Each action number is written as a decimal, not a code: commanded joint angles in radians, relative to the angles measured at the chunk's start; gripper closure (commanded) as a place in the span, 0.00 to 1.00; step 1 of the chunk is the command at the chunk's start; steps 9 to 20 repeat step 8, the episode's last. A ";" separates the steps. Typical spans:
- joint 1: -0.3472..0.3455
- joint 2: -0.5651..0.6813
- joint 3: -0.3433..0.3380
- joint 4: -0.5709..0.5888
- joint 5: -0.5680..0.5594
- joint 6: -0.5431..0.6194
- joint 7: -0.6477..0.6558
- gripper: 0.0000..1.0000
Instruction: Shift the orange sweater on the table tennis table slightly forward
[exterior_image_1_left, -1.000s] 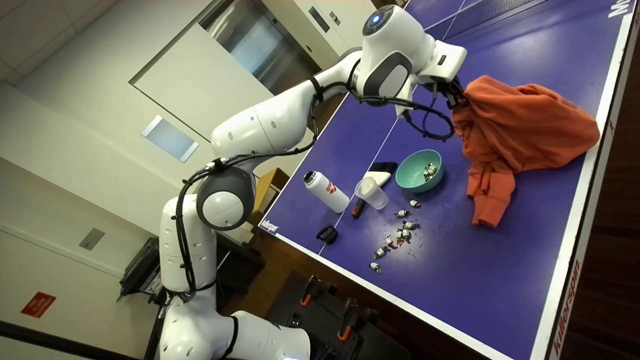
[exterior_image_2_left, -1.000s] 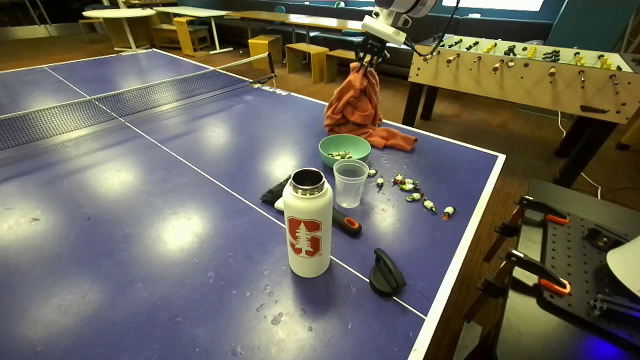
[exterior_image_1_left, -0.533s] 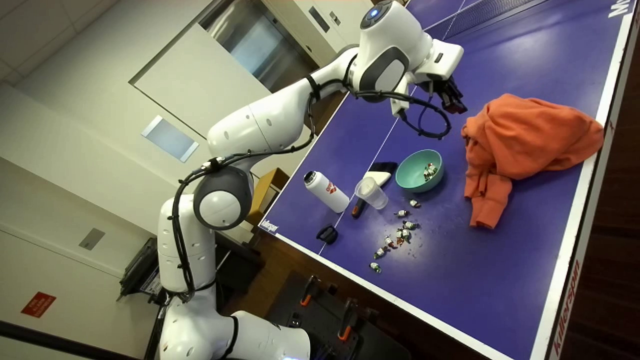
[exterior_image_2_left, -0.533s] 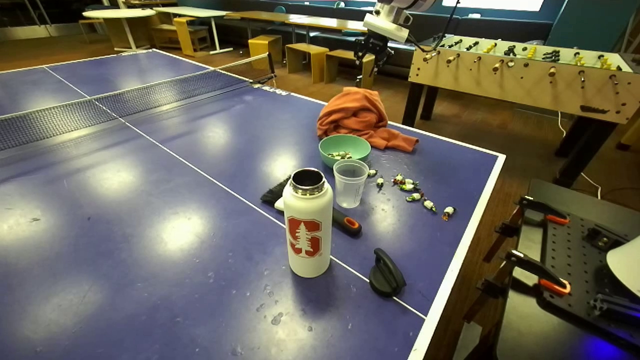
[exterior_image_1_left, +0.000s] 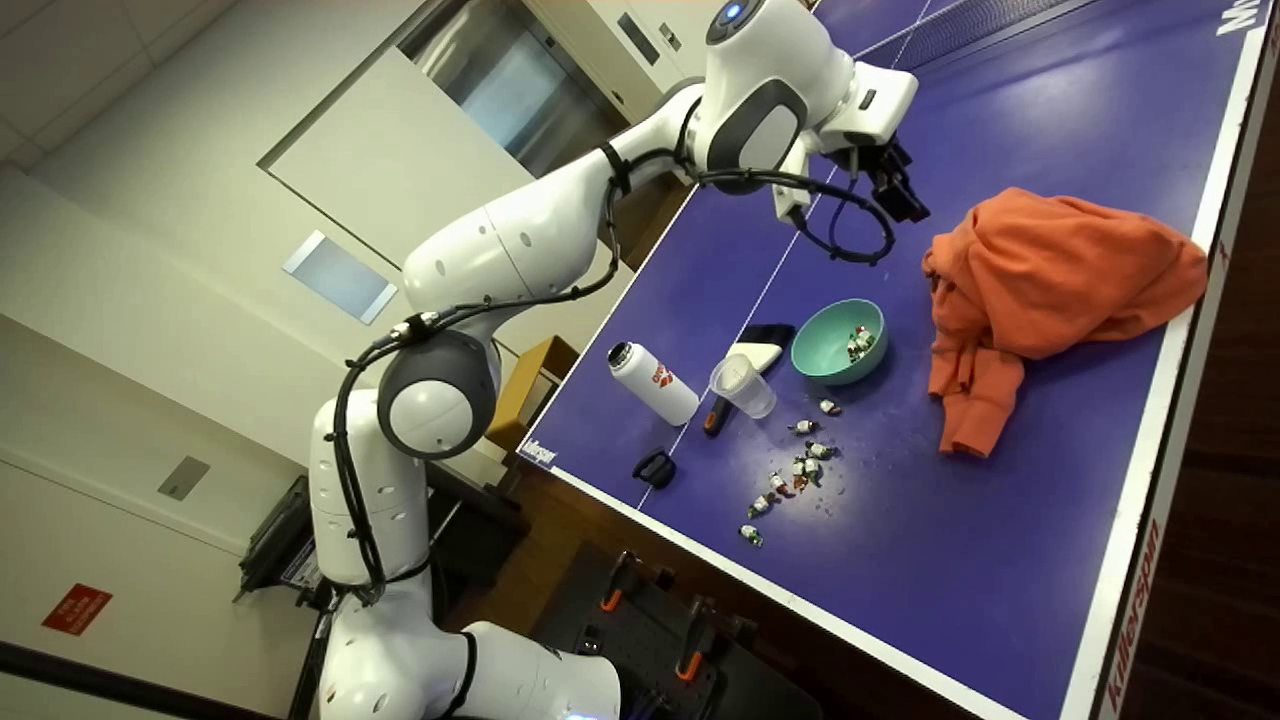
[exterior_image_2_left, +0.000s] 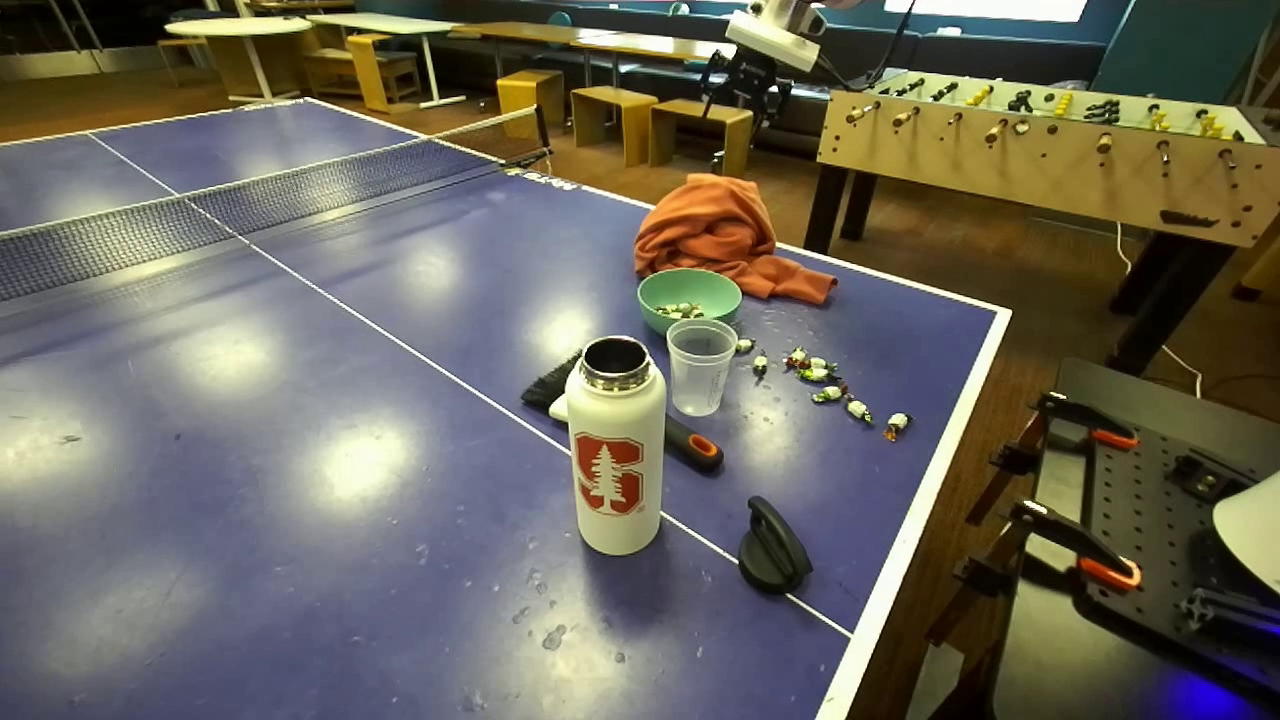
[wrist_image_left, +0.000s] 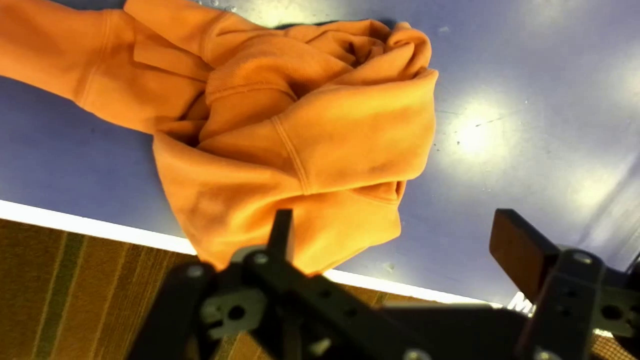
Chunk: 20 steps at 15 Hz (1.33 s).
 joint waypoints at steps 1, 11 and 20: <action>0.003 -0.037 0.001 -0.020 -0.008 -0.032 -0.017 0.00; 0.001 -0.008 0.000 0.000 0.000 0.000 -0.012 0.00; 0.001 -0.008 0.000 0.000 0.000 0.000 -0.012 0.00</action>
